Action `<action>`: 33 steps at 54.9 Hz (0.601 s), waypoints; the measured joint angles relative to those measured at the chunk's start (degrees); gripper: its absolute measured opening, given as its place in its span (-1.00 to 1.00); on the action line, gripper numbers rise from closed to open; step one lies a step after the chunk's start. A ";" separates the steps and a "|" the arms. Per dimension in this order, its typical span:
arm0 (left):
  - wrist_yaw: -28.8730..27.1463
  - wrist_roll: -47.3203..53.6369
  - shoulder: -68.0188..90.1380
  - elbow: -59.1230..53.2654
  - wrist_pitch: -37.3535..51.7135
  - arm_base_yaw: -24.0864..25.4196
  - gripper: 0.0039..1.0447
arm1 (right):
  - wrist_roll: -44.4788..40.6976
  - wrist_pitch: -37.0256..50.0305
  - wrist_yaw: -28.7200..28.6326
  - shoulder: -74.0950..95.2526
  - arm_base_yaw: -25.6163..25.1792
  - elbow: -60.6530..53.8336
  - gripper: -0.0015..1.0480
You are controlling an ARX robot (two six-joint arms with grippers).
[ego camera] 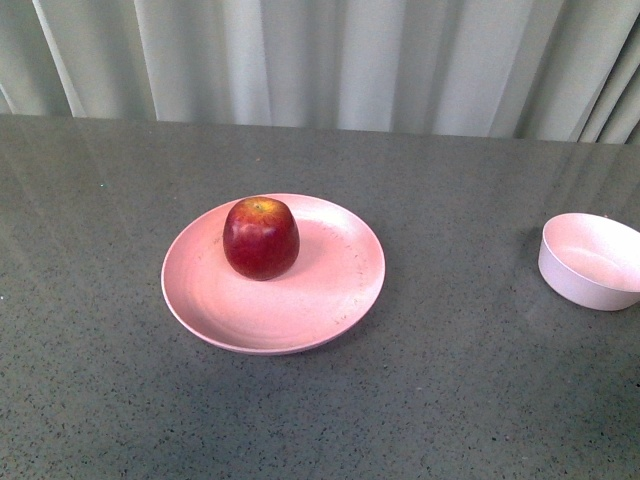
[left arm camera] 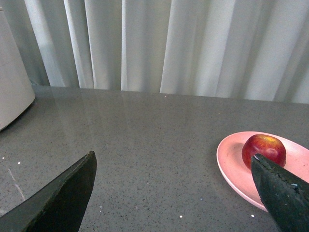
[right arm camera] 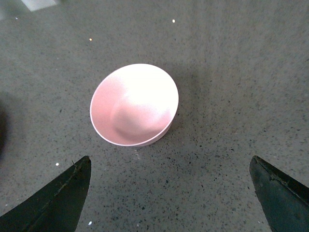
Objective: Move apple from plate to bowl
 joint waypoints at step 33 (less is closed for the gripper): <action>0.00 0.00 0.00 0.00 0.00 0.00 0.83 | 6.49 1.18 9.07 29.97 5.64 17.38 0.83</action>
